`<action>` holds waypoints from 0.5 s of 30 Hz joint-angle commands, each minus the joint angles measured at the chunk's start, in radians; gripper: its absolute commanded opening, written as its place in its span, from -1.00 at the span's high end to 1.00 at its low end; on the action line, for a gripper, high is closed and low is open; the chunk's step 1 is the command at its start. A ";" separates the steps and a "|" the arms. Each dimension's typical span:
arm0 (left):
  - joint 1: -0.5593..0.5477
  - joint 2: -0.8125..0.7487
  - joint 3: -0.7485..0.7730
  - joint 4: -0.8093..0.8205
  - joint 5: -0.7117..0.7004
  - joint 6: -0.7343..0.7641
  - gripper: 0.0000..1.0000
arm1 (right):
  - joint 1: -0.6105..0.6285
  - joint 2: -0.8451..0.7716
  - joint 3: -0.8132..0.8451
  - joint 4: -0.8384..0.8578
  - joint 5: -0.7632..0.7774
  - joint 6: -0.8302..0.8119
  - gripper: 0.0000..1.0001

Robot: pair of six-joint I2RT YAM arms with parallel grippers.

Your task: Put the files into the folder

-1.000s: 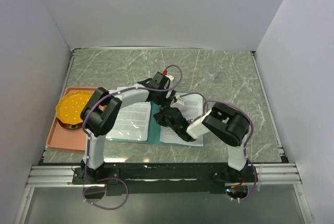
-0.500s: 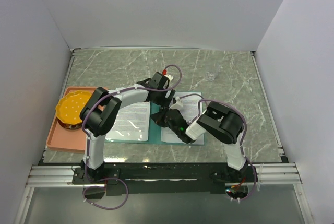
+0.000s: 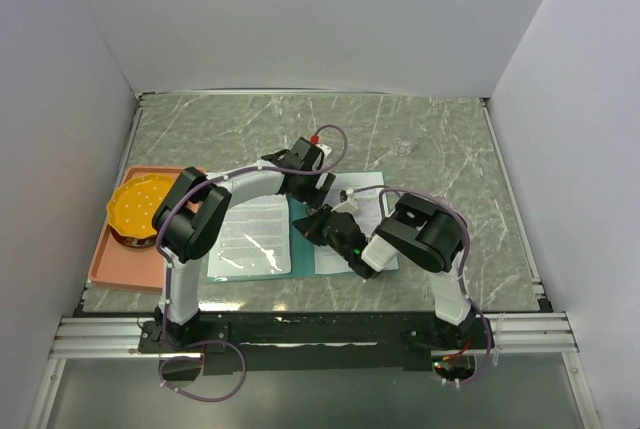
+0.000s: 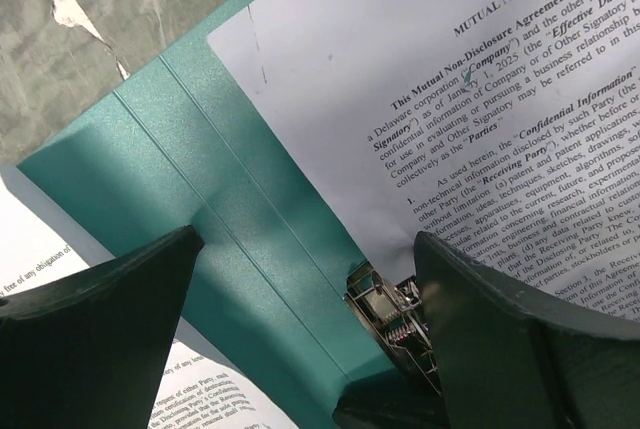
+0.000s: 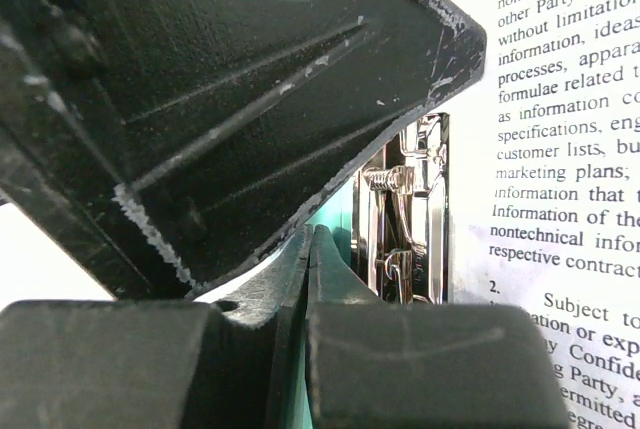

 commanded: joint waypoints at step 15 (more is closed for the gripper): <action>0.007 -0.048 0.249 -0.280 0.034 0.038 -0.92 | -0.033 -0.190 0.126 -0.565 -0.032 -0.290 0.48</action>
